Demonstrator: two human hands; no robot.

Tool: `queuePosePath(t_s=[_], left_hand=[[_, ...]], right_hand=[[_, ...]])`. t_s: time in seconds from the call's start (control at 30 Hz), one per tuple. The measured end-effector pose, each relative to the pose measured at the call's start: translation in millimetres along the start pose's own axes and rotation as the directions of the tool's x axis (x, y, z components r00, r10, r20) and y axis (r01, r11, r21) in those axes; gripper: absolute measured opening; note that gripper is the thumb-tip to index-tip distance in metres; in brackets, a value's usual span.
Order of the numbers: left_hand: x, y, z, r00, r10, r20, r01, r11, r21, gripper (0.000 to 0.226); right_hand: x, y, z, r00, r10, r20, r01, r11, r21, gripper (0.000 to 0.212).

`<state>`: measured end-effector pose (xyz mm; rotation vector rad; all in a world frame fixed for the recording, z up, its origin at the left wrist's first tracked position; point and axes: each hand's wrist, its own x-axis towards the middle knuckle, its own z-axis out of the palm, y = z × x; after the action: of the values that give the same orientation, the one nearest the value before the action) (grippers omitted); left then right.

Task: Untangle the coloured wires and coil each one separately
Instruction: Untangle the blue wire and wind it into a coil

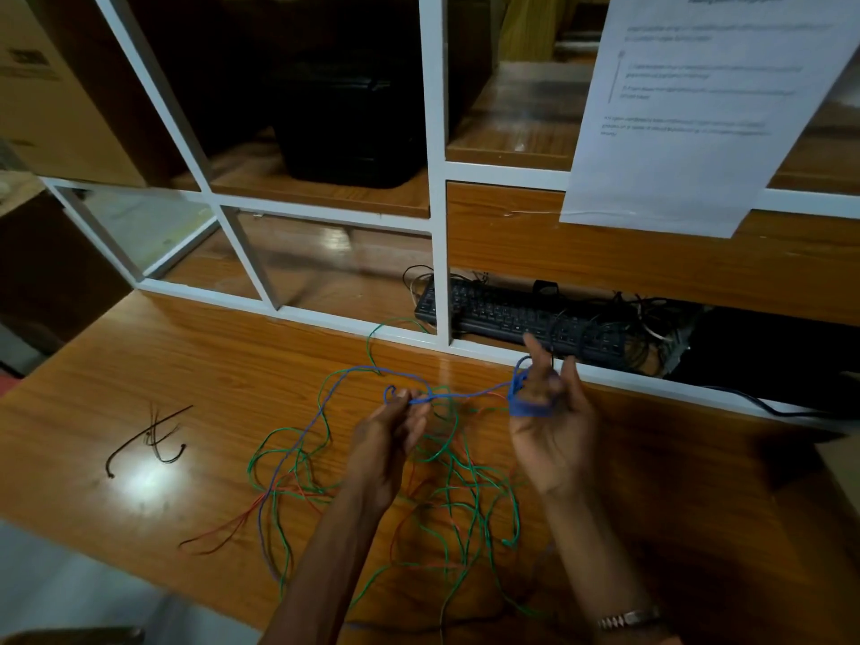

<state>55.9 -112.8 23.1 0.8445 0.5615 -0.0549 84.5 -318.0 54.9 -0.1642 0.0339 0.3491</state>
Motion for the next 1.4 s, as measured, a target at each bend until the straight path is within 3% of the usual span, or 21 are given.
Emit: queuePosePath(t_s=[0.1,0.13,0.2,0.27,0.33,0.4,0.43,0.47,0.53,0.6,0.67,0.73,0.83,0.93,1.03,1.2,1.4], left_hand=[[-10,-5,9,0.995,0.019,0.1,-0.031,0.993,0.116,0.019],[-14,-8,11,0.992,0.019,0.127,-0.038,0.988,0.149,0.021],[-17,-11,12,0.984,0.035,0.174,-0.064,0.984,0.163,0.025],[-16,-12,15,0.974,0.056,0.221,-0.091,0.984,0.153,0.022],[-17,-12,18,0.967,0.059,0.25,-0.096,0.986,0.138,0.017],[-17,-11,20,0.961,0.047,0.272,-0.082,0.99,0.118,0.017],[-17,-9,20,0.959,0.036,0.281,-0.066,0.993,0.096,0.016],[-16,-8,18,0.958,0.02,0.285,-0.04,0.997,0.063,0.014],[-17,-7,14,0.955,-0.027,0.297,0.034,0.999,-0.018,0.017],[-20,-5,10,0.946,-0.09,0.311,0.113,0.992,-0.057,0.021],[-23,-4,7,0.939,-0.127,0.32,0.146,0.989,-0.036,0.018],[-22,-3,6,0.946,-0.117,0.302,0.099,0.992,0.075,0.009],[-17,1,6,0.981,-0.042,0.191,-0.023,0.945,0.327,0.031],[-16,7,5,0.982,-0.019,0.188,-0.078,0.866,0.494,0.047],[-12,8,-3,0.983,0.076,0.167,-0.164,0.772,0.614,0.038],[-6,-6,-13,0.981,0.151,0.124,-0.195,0.756,0.624,0.041],[4,-1,-20,0.963,0.261,-0.061,-0.184,0.807,0.561,0.042]], right_hand=[[10,-6,-3,0.971,-0.163,-0.174,0.185,0.976,0.117,0.054],[13,-6,-4,0.956,-0.196,-0.219,0.209,0.977,0.038,0.054],[17,1,-6,0.924,-0.262,-0.278,0.169,0.933,-0.318,0.045],[13,15,-6,0.91,-0.315,-0.27,0.03,0.699,-0.714,0.026],[8,27,-8,0.917,-0.309,-0.254,-0.169,0.278,-0.946,0.021],[7,30,-9,0.929,-0.203,-0.311,-0.338,-0.113,-0.935,0.026],[7,30,-6,0.928,-0.147,-0.344,-0.369,-0.217,-0.904,0.029],[8,30,-2,0.925,-0.091,-0.37,-0.381,-0.251,-0.89,0.033],[8,33,5,0.922,0.037,-0.386,-0.377,-0.154,-0.913,0.035],[6,34,12,0.913,0.179,-0.366,-0.358,-0.078,-0.931,0.011],[2,30,14,0.912,0.237,-0.334,-0.299,-0.172,-0.939,0.027],[0,26,7,0.923,0.25,-0.293,-0.225,-0.269,-0.937,0.016],[-6,28,-3,0.925,0.314,-0.212,-0.138,-0.242,-0.96,0.025],[-7,33,-11,0.924,0.333,-0.19,-0.121,-0.216,-0.969,0.007],[-7,27,-12,0.915,0.312,-0.257,-0.154,-0.317,-0.936,0.008],[-9,27,-2,0.861,0.357,-0.361,-0.185,-0.442,-0.878,0.009],[-14,25,8,0.915,0.289,-0.282,-0.155,-0.393,-0.906,0.015]])
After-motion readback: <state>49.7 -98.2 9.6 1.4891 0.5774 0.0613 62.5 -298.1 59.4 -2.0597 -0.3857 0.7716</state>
